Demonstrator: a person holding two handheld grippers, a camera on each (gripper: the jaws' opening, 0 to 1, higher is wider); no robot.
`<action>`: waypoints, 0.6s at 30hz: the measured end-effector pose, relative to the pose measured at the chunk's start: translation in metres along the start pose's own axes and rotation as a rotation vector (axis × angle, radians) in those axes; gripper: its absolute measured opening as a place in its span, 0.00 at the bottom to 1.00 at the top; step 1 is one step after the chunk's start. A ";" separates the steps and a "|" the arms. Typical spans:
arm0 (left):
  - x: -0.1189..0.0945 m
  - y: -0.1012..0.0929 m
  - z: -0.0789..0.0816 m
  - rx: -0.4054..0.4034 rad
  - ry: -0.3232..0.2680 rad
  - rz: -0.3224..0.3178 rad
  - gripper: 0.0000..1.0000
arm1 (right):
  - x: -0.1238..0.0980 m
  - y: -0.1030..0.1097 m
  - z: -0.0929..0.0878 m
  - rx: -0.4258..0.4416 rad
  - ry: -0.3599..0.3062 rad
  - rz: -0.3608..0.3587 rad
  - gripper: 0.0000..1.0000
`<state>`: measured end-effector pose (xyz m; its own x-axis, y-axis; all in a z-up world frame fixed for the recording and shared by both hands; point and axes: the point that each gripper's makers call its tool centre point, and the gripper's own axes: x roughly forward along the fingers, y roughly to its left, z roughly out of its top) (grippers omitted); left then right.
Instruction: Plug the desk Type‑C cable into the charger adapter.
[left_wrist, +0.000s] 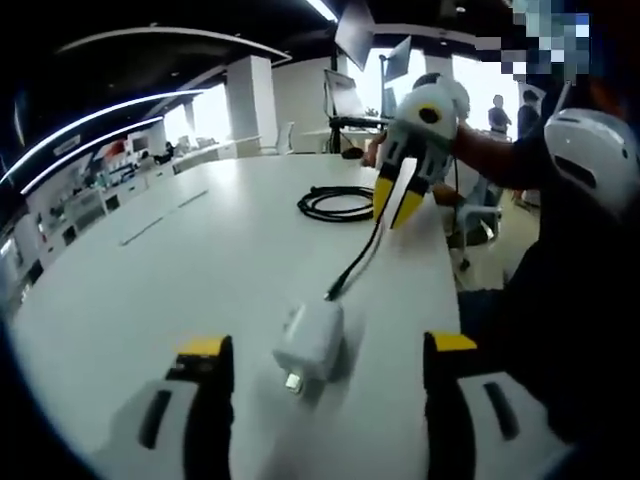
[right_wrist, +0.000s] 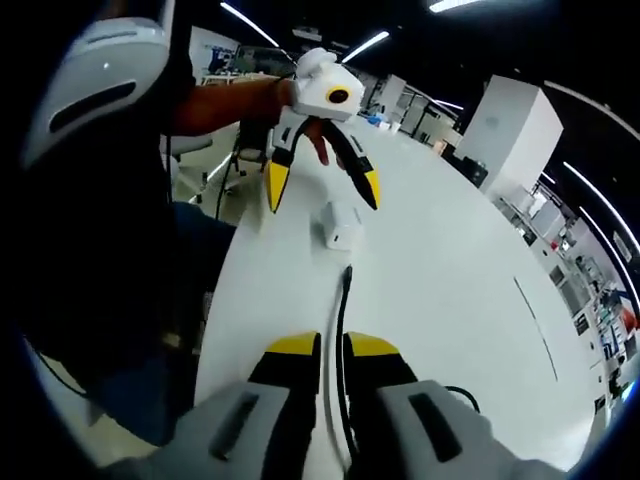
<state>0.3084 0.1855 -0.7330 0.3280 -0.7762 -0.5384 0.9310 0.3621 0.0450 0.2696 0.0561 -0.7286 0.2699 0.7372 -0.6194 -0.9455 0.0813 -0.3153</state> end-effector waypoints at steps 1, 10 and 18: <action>0.001 -0.001 -0.001 0.007 0.007 -0.006 0.72 | -0.001 0.001 0.001 0.004 -0.008 -0.005 0.08; 0.010 0.001 0.002 0.042 0.021 -0.025 0.65 | -0.014 0.011 0.012 0.029 -0.064 -0.049 0.08; 0.016 -0.001 0.000 0.059 0.041 -0.051 0.56 | -0.020 0.015 0.013 0.046 -0.082 -0.070 0.08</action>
<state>0.3132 0.1727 -0.7421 0.2746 -0.7707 -0.5750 0.9544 0.2912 0.0655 0.2475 0.0515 -0.7114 0.3216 0.7810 -0.5353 -0.9326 0.1636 -0.3217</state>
